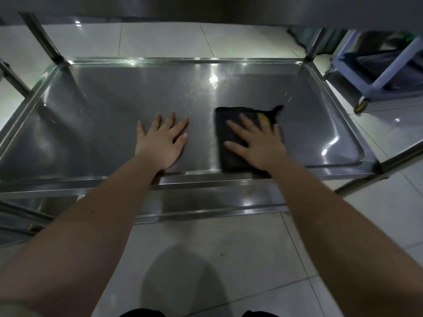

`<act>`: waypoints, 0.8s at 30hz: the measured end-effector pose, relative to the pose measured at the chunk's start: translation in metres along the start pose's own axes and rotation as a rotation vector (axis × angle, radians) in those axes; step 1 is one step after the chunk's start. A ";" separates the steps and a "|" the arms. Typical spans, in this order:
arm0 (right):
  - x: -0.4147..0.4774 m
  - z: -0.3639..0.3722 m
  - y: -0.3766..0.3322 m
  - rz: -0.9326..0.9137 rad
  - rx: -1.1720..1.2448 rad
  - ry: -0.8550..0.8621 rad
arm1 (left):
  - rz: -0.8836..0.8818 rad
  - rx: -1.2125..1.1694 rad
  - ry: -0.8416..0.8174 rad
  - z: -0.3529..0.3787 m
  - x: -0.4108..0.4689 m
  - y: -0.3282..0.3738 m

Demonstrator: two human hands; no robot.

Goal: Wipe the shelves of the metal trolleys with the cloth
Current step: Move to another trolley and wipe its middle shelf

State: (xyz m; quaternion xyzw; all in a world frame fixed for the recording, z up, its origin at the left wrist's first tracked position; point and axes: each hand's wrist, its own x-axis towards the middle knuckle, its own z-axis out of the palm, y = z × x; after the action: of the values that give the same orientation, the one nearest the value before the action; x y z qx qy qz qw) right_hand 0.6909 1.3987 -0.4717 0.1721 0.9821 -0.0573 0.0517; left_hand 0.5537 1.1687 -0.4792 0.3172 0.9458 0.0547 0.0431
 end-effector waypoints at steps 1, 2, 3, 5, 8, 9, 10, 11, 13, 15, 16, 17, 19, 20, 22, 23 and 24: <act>-0.005 -0.002 0.035 0.075 -0.009 -0.005 | 0.000 -0.004 0.001 0.001 0.000 0.000; -0.012 -0.004 0.070 0.159 -0.008 -0.013 | -0.002 -0.004 0.004 0.002 0.000 0.000; -0.020 -0.009 0.101 0.236 0.003 -0.024 | -0.003 0.000 0.006 0.003 0.001 0.000; -0.034 -0.014 0.141 0.331 0.012 -0.047 | -0.003 0.019 0.012 0.005 -0.001 0.003; -0.032 -0.015 0.131 0.370 -0.019 -0.061 | -0.004 0.031 0.013 0.007 -0.002 0.007; -0.025 -0.014 0.109 0.345 -0.025 -0.053 | -0.005 0.031 0.013 0.007 -0.002 0.007; -0.018 -0.012 0.081 0.286 -0.034 -0.041 | -0.006 0.032 0.015 0.006 -0.002 0.007; -0.012 -0.009 0.047 0.205 -0.050 -0.032 | -0.008 0.030 0.014 0.006 -0.003 0.005; -0.003 -0.002 -0.021 0.025 -0.075 -0.045 | -0.021 0.019 0.010 0.004 -0.004 0.002; 0.001 0.000 -0.059 -0.082 -0.062 -0.080 | -0.028 0.021 0.003 0.003 -0.006 -0.001; 0.001 0.000 -0.059 -0.100 -0.045 -0.086 | -0.026 0.017 -0.003 0.002 -0.007 -0.002; -0.002 -0.001 -0.048 -0.104 -0.025 -0.075 | -0.024 0.007 -0.003 0.001 -0.007 -0.003; -0.012 -0.004 0.002 -0.025 0.004 -0.046 | -0.022 -0.006 0.007 0.001 -0.007 -0.003; -0.020 -0.006 0.036 0.061 0.018 -0.036 | -0.022 -0.004 0.008 0.001 -0.008 -0.002; -0.040 -0.011 0.103 0.239 0.028 -0.039 | -0.025 -0.001 0.000 0.003 -0.007 0.000; -0.050 -0.014 0.129 0.304 0.025 -0.052 | -0.028 -0.001 0.000 0.004 -0.008 0.002; -0.057 -0.017 0.147 0.351 0.021 -0.070 | -0.031 0.001 0.007 0.005 -0.007 0.005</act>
State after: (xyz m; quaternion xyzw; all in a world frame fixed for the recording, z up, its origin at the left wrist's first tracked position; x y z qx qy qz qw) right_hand 0.7932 1.5188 -0.4618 0.3395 0.9338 -0.0635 0.0933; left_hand 0.5630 1.1683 -0.4827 0.3024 0.9508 0.0550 0.0403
